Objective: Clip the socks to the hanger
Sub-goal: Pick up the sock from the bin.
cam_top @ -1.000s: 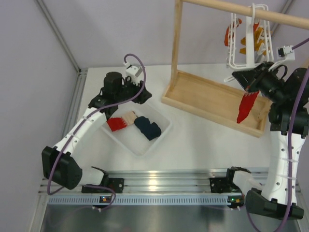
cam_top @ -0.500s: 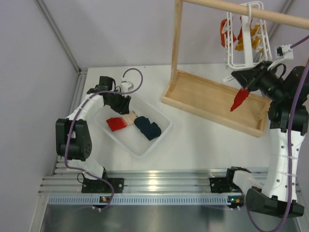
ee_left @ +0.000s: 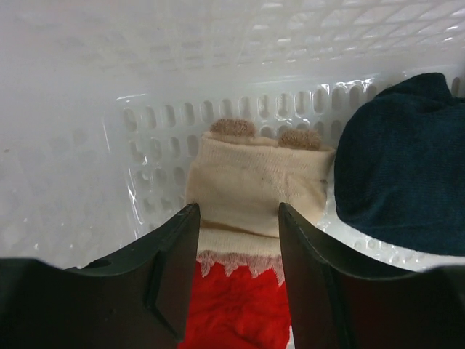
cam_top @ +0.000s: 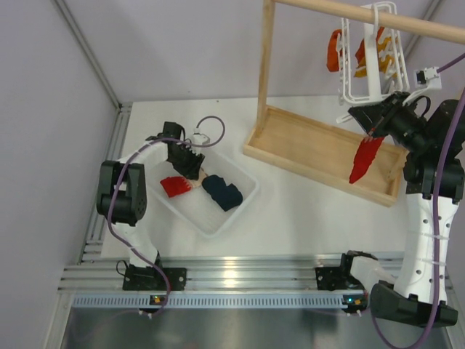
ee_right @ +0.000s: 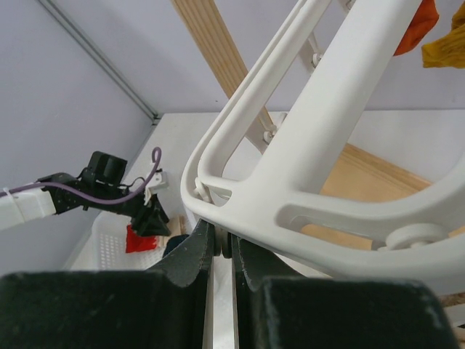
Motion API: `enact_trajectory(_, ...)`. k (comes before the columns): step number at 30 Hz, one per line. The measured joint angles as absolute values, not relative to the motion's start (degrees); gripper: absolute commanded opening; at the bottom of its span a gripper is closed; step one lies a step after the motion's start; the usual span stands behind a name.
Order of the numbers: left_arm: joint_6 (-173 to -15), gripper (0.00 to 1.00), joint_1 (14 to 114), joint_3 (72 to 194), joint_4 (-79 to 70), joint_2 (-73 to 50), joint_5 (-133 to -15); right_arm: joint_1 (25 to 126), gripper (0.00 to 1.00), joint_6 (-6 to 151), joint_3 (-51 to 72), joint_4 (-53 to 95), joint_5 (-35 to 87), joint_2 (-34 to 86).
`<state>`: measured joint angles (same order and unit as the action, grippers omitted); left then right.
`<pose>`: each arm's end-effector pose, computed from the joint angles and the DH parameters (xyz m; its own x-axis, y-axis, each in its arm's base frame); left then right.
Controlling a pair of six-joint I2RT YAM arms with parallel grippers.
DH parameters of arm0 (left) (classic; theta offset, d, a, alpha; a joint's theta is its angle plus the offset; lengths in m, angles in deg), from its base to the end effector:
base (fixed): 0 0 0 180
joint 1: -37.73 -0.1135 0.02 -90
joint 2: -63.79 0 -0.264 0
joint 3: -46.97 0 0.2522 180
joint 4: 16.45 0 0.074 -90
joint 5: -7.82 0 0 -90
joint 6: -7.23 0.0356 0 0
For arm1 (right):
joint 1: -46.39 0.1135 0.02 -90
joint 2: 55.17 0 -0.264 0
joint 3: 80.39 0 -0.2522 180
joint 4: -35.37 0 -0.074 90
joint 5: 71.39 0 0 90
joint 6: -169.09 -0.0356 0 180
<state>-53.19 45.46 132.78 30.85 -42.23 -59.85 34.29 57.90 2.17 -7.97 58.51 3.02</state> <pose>0.3652 -0.0632 0.1813 -0.6637 0.5509 -0.5060 0.6854 0.7188 -0.1165 0.1780 -0.0148 0.4902 -0.2330 0.3336 -0.9135 -0.4082 0.8190 0.4032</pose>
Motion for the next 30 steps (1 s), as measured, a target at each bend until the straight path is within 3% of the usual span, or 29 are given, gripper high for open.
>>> enact_trajectory(4, -53.1, 0.46, 46.5, 132.0, 28.3, -43.3, -61.8, 34.3, 0.00, 57.9, 2.2, -8.0, 58.4, 3.0)
enact_trajectory(9, -53.4, 0.19, 46.8, 131.6, 25.4, -43.5, -63.9, 34.3, 0.00, 57.9, 2.2, -8.0, 58.1, 3.0)
enact_trajectory(16, -53.6, 0.03, 46.7, 130.8, 26.4, -40.8, -63.7, 34.3, 0.00, 57.8, 2.2, -7.9, 57.7, 2.4)
enact_trajectory(30, -57.9, 0.02, 46.2, 143.9, 27.9, -25.0, -45.9, 34.3, 0.00, 54.0, 6.1, -3.4, 58.7, 1.1)
